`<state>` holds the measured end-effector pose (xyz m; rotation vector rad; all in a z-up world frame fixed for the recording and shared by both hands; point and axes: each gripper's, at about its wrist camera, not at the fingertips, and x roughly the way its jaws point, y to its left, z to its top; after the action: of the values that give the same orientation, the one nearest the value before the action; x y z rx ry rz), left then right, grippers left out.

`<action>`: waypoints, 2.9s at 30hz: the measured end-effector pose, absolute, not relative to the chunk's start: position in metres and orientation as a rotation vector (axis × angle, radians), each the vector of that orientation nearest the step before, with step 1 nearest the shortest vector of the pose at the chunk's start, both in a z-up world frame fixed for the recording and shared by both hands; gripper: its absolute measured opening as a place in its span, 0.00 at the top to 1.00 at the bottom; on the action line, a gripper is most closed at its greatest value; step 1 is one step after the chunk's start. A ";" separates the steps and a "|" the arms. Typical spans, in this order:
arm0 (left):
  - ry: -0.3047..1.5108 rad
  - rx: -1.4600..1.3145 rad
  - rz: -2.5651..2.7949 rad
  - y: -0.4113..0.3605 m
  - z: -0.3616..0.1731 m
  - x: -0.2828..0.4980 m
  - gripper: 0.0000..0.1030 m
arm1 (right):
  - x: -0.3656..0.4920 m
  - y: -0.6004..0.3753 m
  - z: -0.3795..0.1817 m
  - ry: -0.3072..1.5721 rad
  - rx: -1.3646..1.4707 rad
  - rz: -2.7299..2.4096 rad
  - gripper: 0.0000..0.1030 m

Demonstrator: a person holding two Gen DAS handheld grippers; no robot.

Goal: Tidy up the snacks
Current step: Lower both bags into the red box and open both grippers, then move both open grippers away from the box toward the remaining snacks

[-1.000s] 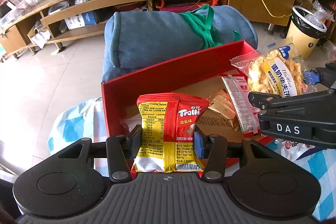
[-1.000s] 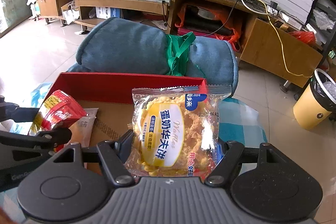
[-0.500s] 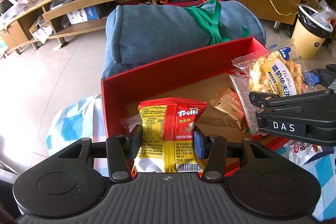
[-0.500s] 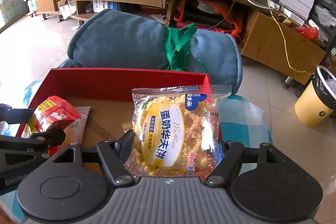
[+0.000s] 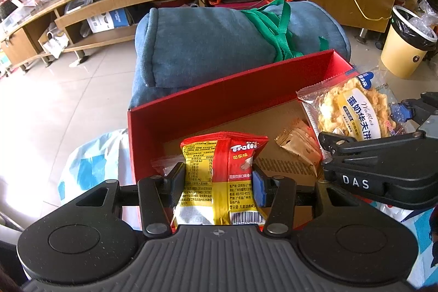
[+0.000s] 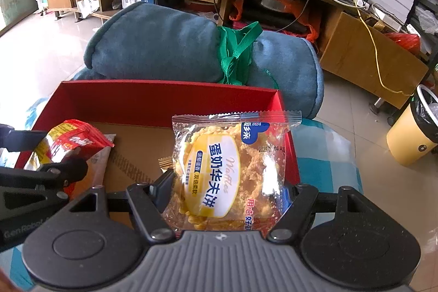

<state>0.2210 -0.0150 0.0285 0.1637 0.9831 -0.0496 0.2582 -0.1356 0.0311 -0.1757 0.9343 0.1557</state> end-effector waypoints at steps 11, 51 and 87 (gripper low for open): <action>0.994 0.167 -0.046 -0.019 0.023 0.227 0.38 | 0.265 -0.137 0.024 0.961 -0.170 0.152 0.32; 0.909 0.140 -0.046 -0.021 0.059 0.209 0.17 | 0.236 -0.153 0.077 0.843 -0.125 0.131 0.31; 0.917 0.199 -0.121 -0.028 0.061 0.135 0.15 | 0.156 -0.159 0.086 0.891 -0.161 0.204 0.30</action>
<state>0.1350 -0.0277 0.0615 0.1989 0.9174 -0.1212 0.1557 -0.1585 0.0861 -0.1606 0.8911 0.2041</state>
